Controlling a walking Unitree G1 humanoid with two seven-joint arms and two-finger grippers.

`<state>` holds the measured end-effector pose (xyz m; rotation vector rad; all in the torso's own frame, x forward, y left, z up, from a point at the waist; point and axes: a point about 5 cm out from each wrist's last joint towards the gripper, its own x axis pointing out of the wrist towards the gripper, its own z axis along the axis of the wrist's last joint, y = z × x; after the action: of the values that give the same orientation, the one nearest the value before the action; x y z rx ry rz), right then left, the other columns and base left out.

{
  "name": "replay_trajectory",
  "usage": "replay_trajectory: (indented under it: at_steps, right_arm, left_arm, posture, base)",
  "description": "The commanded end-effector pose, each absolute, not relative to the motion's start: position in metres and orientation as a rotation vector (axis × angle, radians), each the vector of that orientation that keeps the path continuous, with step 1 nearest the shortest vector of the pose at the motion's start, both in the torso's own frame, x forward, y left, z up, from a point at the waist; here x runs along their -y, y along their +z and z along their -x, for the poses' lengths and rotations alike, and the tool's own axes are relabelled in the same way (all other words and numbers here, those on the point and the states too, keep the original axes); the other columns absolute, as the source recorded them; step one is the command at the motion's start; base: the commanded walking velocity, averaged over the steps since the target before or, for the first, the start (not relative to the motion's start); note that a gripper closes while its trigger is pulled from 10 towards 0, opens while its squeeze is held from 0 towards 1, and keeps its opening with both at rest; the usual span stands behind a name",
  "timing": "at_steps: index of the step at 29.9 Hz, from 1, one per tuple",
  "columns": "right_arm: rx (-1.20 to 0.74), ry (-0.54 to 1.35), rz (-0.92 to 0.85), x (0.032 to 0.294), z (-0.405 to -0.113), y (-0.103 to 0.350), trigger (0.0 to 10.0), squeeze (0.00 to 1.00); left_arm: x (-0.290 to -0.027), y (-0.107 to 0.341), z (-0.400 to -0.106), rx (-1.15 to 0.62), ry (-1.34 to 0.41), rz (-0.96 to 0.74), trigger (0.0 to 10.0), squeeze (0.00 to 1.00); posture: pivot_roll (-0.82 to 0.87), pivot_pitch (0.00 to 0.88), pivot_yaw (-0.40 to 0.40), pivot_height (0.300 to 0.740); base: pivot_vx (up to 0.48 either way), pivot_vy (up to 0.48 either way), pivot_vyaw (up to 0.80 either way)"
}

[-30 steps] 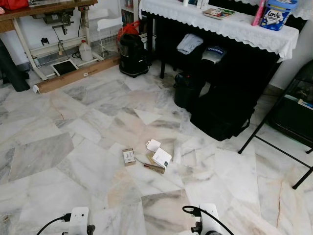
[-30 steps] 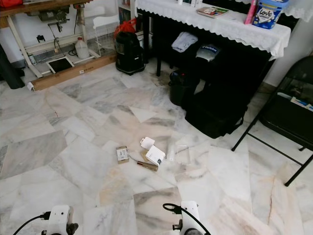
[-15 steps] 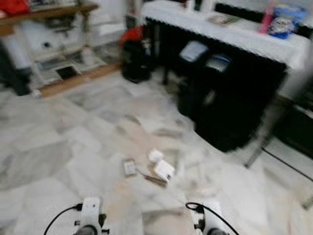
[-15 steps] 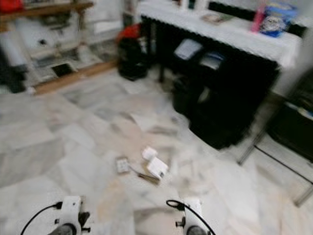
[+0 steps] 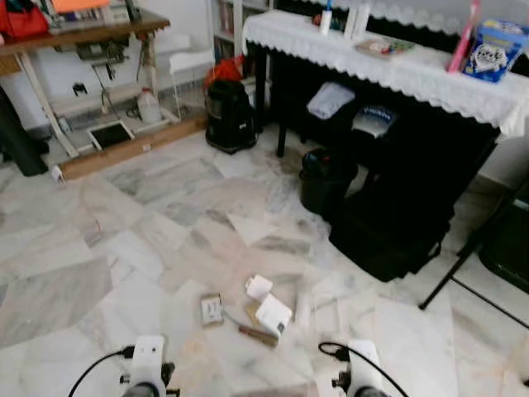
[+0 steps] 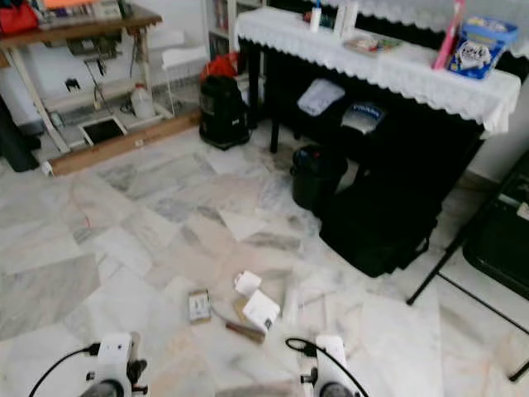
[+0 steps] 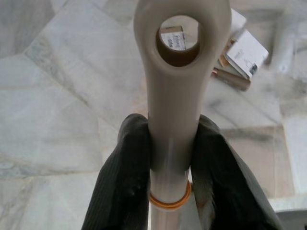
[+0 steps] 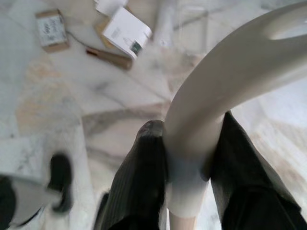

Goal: Sweep floor

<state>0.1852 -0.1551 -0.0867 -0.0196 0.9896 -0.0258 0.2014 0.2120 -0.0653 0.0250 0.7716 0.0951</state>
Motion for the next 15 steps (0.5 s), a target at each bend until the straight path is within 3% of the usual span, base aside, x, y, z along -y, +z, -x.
replay_trajectory:
  at_steps: [1,11,15]
  right_arm:
    - [-0.977,-0.015,0.008,0.151,-0.186,-0.086,10.0,0.0]
    - [-0.972,-0.082,0.065,0.175,-0.176,-0.089,10.0,0.0]
    - [-0.961,-0.118,0.118,0.214,-0.166,-0.087,10.0,0.0]
  left_arm:
    - [-0.218,-0.065,-0.199,-0.764,0.118,-0.017,10.0,0.0]
    - [-0.228,-0.064,-0.196,-0.76,0.142,-0.05,10.0,0.0]
    - [-0.229,-0.062,-0.197,-0.735,0.143,-0.073,10.0,0.0]
  posture:
    - [-0.02,0.0,-0.039,0.74]
    - [-0.03,0.0,-0.039,0.74]
    - [-0.04,0.0,-0.04,0.74]
  base:
    - [0.0,0.0,0.0]
    - [0.0,0.0,0.0]
    - [0.0,0.0,0.0]
